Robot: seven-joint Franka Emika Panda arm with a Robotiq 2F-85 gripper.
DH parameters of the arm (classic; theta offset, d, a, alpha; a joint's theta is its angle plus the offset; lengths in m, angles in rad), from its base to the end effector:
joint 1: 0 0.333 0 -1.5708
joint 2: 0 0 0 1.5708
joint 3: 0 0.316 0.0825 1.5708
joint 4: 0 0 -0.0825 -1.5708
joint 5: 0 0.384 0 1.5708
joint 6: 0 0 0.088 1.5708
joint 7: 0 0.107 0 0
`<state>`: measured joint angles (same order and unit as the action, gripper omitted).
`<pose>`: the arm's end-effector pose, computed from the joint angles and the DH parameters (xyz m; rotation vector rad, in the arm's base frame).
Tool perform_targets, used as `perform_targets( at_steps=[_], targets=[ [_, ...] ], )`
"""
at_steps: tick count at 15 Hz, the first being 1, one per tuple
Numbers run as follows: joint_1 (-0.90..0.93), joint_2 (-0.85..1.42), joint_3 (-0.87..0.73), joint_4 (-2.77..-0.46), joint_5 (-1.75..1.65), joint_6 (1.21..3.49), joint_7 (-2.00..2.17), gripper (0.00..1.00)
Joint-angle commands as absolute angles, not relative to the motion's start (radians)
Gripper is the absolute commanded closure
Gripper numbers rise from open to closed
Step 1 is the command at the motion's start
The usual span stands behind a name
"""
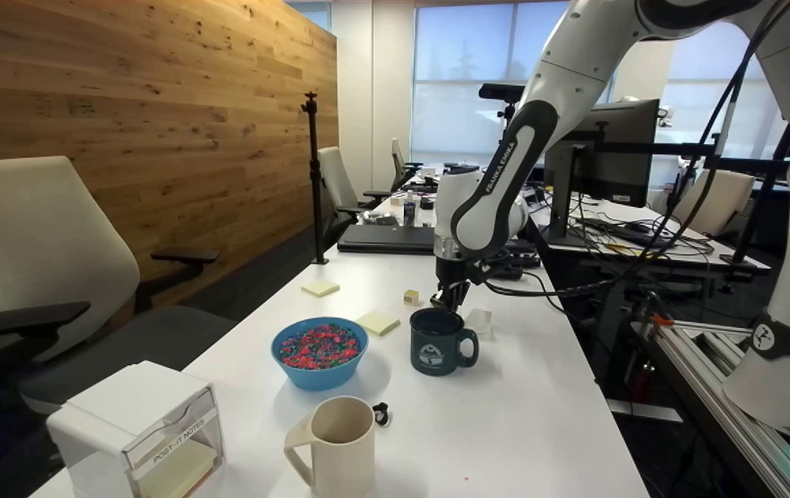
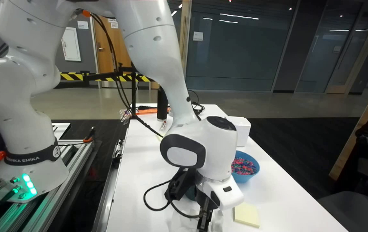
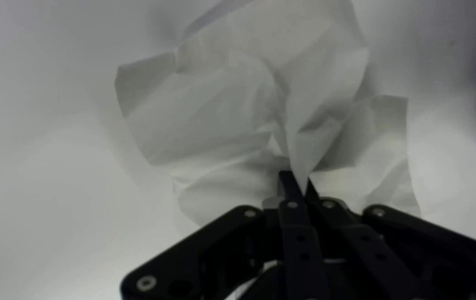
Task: Use the paper towel to wipe the table
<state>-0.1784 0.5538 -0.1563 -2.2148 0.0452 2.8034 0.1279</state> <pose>0.5138 -0.1852 0.1308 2.9833 -0.7304 0.0549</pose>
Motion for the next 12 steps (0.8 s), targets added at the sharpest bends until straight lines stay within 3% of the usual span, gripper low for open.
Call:
perform_targets(
  at_steps=[1, 12],
  targets=[
    [-0.176, 0.496, -0.152, -2.309, 0.042, 2.811, 0.078, 1.0],
    [-0.174, 0.455, -0.209, -2.396, -0.008, 2.804, -0.002, 1.0]
  ],
)
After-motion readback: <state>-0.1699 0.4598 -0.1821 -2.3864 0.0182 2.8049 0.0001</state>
